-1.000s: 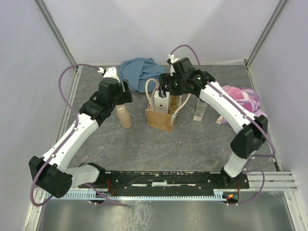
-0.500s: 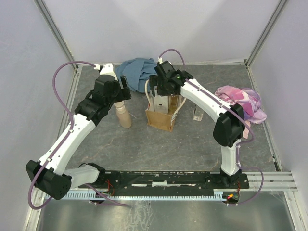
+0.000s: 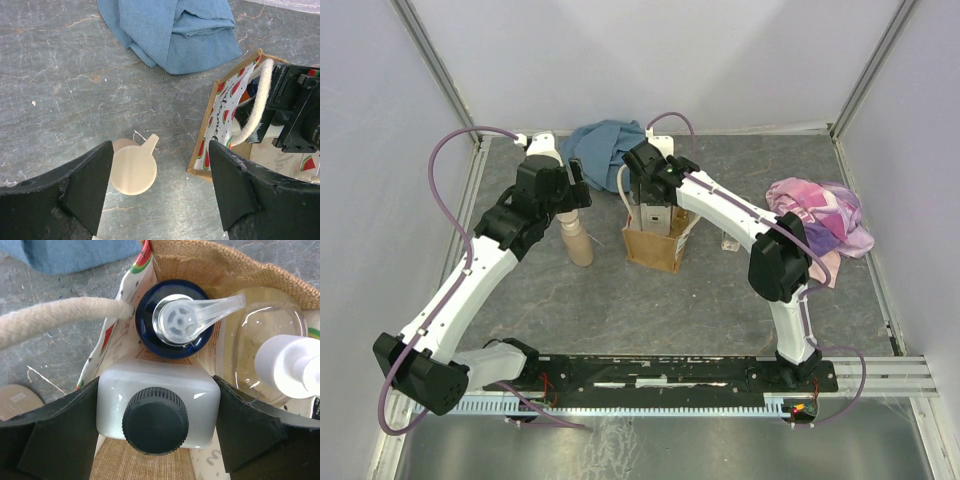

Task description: Take the personal care products out of the canvas bag

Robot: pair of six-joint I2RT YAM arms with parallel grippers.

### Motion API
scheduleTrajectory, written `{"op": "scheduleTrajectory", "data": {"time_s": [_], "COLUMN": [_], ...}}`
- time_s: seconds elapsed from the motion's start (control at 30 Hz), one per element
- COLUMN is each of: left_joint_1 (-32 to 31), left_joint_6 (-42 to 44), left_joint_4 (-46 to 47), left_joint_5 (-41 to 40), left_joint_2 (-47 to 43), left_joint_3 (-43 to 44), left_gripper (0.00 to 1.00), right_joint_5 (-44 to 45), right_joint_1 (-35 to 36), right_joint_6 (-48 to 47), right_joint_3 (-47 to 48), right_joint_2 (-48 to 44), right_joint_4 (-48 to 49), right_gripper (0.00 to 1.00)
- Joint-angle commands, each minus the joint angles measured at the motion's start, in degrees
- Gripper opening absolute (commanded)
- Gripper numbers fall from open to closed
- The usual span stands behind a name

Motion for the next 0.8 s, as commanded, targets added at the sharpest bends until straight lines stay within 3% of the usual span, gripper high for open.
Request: {"op": "scheduleTrajectory", "data": {"time_s": [0.0, 0.1, 0.33, 0.47, 0.77], "left_joint_1": [0.2, 0.2, 0.1, 0.1, 0.2], "left_joint_6": [-0.1, -0.2, -0.8, -1.2, -1.8], "left_joint_4": [0.5, 0.5, 0.9, 1.2, 1.2], "left_joint_5": [-0.8, -0.8, -0.5, -0.1, 0.4], "left_joint_2": [-1.6, -1.7, -1.7, -1.9, -2.1], "left_joint_3": [2.5, 2.4, 2.2, 1.8, 1.7], "left_gripper": [0.83, 0.83, 0.84, 0.83, 0.83], "right_joint_5": [3.5, 4.0, 4.5, 0.6, 5.6], "right_joint_1": [0.2, 0.5, 1.1, 1.5, 1.8], "right_joint_6": [1.8, 0.5, -3.0, -5.4, -14.5], "right_joint_3": [-2.8, -2.9, 1.1, 4.0, 24.3], "right_joint_2": [-2.0, -4.6, -10.6, -14.8, -15.1], "right_joint_4": [3.8, 4.1, 1.7, 3.6, -2.8], "right_gripper": [0.78, 0.7, 0.69, 0.69, 0.76]}}
